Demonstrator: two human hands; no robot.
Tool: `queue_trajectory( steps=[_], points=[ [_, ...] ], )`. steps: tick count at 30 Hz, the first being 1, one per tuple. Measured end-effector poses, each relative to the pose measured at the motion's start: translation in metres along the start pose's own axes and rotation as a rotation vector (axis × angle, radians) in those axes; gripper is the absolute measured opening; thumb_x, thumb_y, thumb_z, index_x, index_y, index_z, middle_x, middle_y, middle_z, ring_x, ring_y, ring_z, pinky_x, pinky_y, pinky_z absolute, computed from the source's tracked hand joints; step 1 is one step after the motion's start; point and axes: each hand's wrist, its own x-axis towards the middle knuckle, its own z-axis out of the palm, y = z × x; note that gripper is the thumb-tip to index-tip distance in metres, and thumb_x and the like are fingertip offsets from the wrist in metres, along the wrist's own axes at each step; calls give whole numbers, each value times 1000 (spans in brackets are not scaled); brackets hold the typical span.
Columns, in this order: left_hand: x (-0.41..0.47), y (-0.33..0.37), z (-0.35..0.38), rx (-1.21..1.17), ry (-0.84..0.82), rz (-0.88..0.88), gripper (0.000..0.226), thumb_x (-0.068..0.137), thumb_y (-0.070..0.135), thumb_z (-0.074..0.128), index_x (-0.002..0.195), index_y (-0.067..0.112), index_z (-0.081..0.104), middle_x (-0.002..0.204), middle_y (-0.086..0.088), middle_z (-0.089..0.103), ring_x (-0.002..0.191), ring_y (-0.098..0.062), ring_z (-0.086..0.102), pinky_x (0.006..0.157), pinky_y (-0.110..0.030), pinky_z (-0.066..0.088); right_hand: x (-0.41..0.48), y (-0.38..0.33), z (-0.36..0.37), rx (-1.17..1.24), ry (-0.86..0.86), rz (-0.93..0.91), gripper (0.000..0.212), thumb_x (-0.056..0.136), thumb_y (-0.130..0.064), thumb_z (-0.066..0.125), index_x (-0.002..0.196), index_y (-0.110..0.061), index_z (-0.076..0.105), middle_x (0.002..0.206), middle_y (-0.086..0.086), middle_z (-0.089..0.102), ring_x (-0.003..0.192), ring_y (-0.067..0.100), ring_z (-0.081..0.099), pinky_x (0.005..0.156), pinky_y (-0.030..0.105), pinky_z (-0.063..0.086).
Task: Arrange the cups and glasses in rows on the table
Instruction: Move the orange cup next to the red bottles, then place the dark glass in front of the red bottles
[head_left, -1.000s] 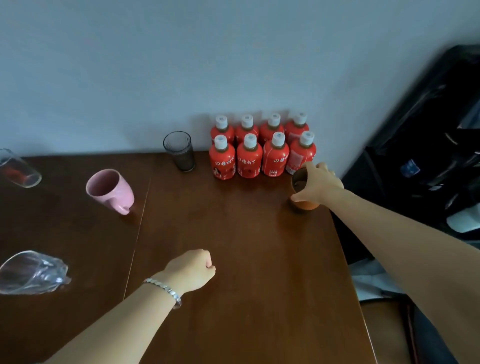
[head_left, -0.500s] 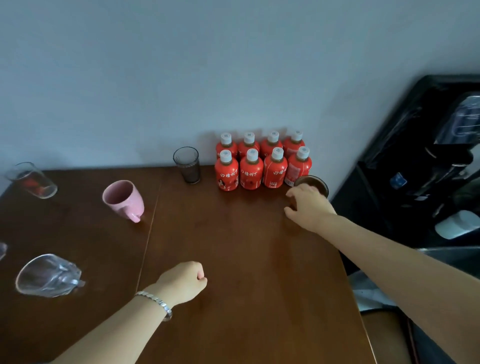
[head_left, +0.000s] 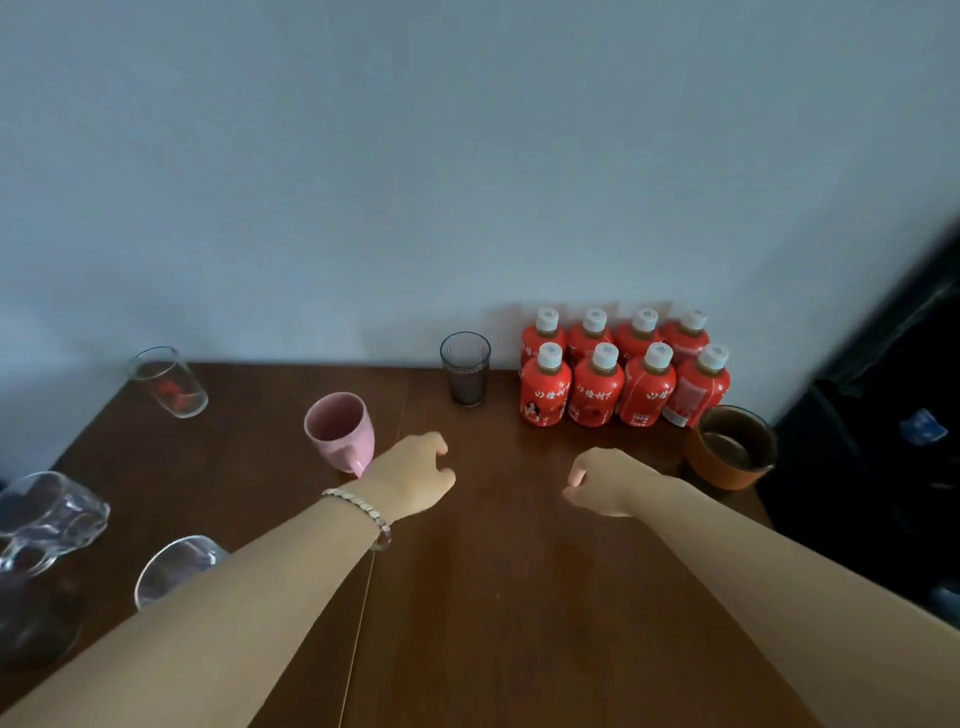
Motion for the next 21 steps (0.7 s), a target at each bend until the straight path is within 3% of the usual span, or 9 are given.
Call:
queue_trajectory(
  steps=[5,14,21],
  points=[
    [76,8,-18,-181,124,-30,66,84,27,63,140,10,32,141,-14,39,121,-33,52,100,-44,45,44,-4,1,2,4,17,32,92,-34,52,119,-18,59,125,3,59,112,21,58,95,35,49],
    [175,21,-7,-245,248,-28,104,75,41,75,150,7,11,153,-13,24,140,-29,31,113,-44,32,80,24,8,14,-26,31,29,93,-33,52,119,-21,58,121,-1,61,109,18,60,93,33,50],
    [170,23,-4,-150,322,-46,87,69,41,80,138,9,37,139,-12,44,126,-31,49,98,-41,43,67,51,13,28,-25,53,29,93,-31,51,119,-21,58,122,0,60,111,19,58,94,34,50]
  ],
)
